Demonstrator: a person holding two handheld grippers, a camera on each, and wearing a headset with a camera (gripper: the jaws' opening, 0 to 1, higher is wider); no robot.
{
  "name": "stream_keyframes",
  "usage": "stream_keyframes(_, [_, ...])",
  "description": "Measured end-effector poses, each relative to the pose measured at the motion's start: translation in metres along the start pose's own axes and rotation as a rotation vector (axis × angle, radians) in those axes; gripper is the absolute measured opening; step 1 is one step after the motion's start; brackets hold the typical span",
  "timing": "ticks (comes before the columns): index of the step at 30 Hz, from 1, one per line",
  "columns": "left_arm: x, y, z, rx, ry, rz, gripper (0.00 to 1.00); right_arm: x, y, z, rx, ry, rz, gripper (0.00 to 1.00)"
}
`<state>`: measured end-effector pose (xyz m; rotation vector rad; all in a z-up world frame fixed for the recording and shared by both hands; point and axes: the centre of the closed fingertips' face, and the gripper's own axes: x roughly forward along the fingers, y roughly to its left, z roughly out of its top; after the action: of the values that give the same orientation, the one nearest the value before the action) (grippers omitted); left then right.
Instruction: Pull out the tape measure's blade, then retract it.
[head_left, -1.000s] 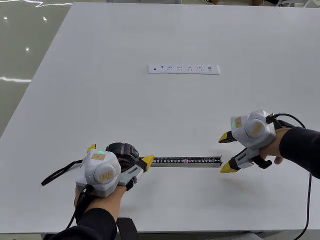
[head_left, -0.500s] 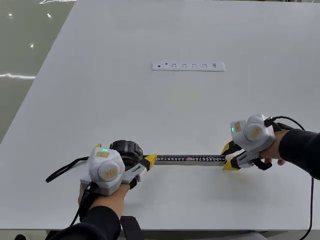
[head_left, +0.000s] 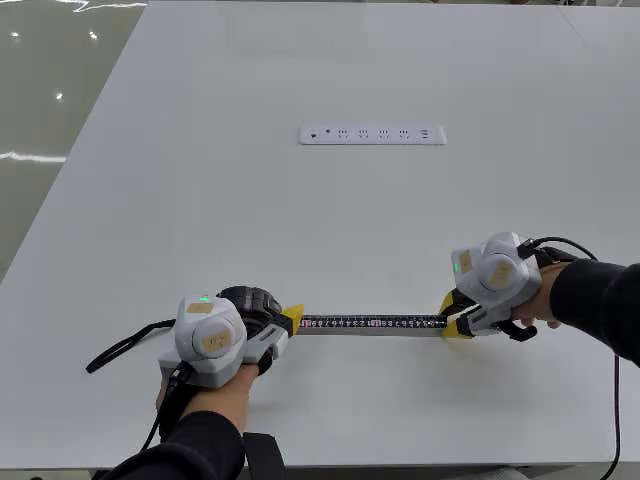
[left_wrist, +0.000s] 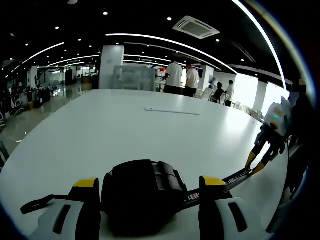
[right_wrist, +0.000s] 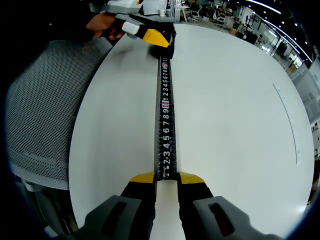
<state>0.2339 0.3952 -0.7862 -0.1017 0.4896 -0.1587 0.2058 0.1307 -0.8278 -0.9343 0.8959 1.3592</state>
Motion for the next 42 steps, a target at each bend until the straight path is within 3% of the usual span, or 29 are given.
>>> stream_keyframes(6, [-0.0017,0.0071,0.0007,-0.022,0.011,0.033,0.65,0.0000,-0.0010,-0.0006,0.027,0.018,0.004,0.12])
stream_keyframes(14, [-0.0010,0.0060,-0.0016,0.009,0.020,0.043,0.65,-0.0003,-0.0014,-0.0009,0.061,0.013,0.002,0.12])
stream_keyframes(23, [0.0002,0.0070,-0.0056,0.047,0.063,0.044,0.63,0.0000,-0.0018,-0.0005,0.075,0.005,-0.002,0.12])
stream_keyframes(42, [-0.0003,0.0076,-0.0061,0.021,0.080,0.031,0.61,0.0015,-0.0029,0.0029,0.117,-0.005,-0.013,0.12])
